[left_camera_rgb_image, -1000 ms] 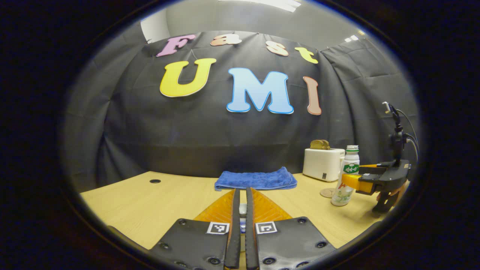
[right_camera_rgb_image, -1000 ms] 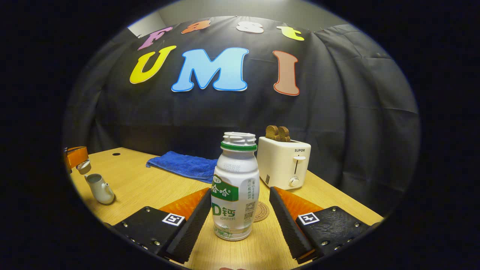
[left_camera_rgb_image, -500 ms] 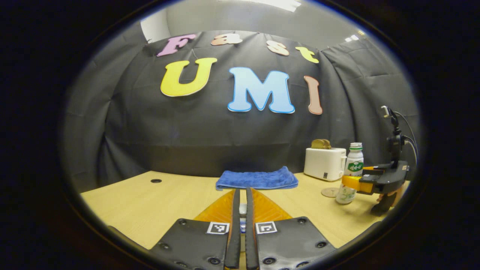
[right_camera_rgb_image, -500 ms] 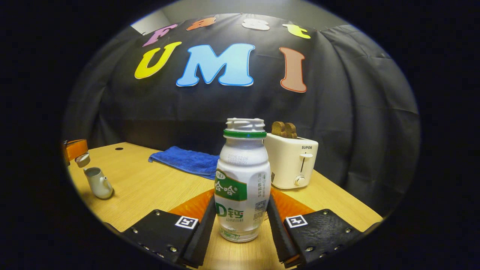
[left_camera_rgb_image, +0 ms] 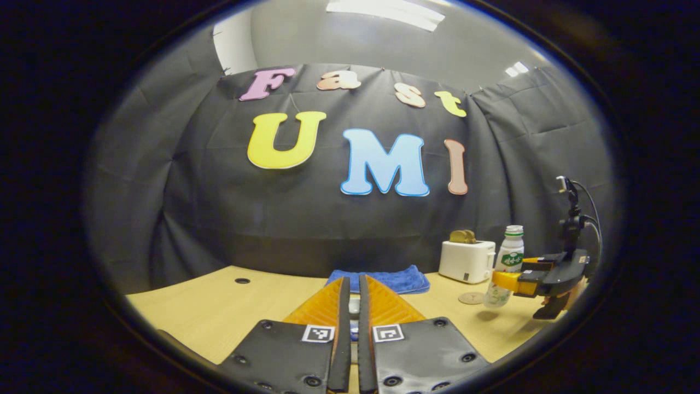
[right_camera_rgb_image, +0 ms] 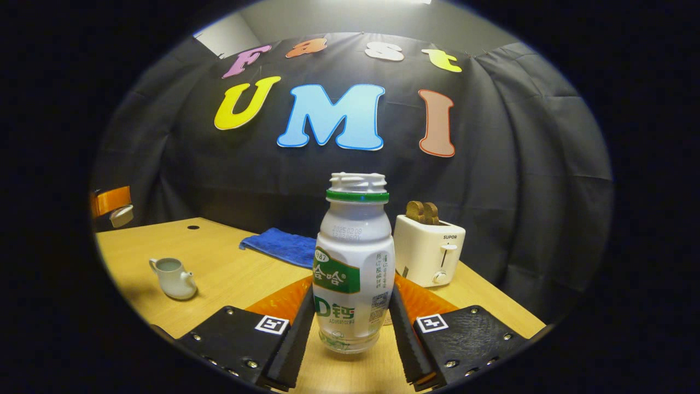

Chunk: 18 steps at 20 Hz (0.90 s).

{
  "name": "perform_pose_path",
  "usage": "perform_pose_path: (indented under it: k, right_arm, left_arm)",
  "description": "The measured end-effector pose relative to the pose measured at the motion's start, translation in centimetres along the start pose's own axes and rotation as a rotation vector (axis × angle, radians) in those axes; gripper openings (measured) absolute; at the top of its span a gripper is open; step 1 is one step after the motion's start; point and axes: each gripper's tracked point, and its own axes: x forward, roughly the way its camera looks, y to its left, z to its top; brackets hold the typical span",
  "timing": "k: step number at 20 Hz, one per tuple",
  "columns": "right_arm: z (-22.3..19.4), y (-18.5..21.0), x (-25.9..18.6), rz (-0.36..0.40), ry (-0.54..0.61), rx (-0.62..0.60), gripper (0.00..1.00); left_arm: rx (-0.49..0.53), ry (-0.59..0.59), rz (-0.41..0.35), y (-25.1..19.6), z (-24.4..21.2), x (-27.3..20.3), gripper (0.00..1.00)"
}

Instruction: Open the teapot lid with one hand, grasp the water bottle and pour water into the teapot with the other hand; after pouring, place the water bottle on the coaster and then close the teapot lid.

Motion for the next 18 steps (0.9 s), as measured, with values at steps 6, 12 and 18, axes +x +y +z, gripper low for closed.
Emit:
perform_pose_path:
  k: [6, 12, 18]
  right_arm:
    - [0.3, 2.7, -3.4, 0.036, -0.015, -0.034, 0.70]
    - [0.2, 4.8, -1.5, 0.057, 0.012, -0.166, 0.70]
    - [-1.5, 10.1, 3.0, 0.157, 0.087, -0.587, 0.70]
  left_arm:
    - [-0.010, 0.042, -0.080, -3.4, -2.0, -4.8, 0.12]
    - [-0.023, 0.061, -0.088, -3.1, -2.5, -6.6, 0.12]
    - [-0.028, 0.055, -0.079, -2.7, -2.3, -10.4, 0.11]
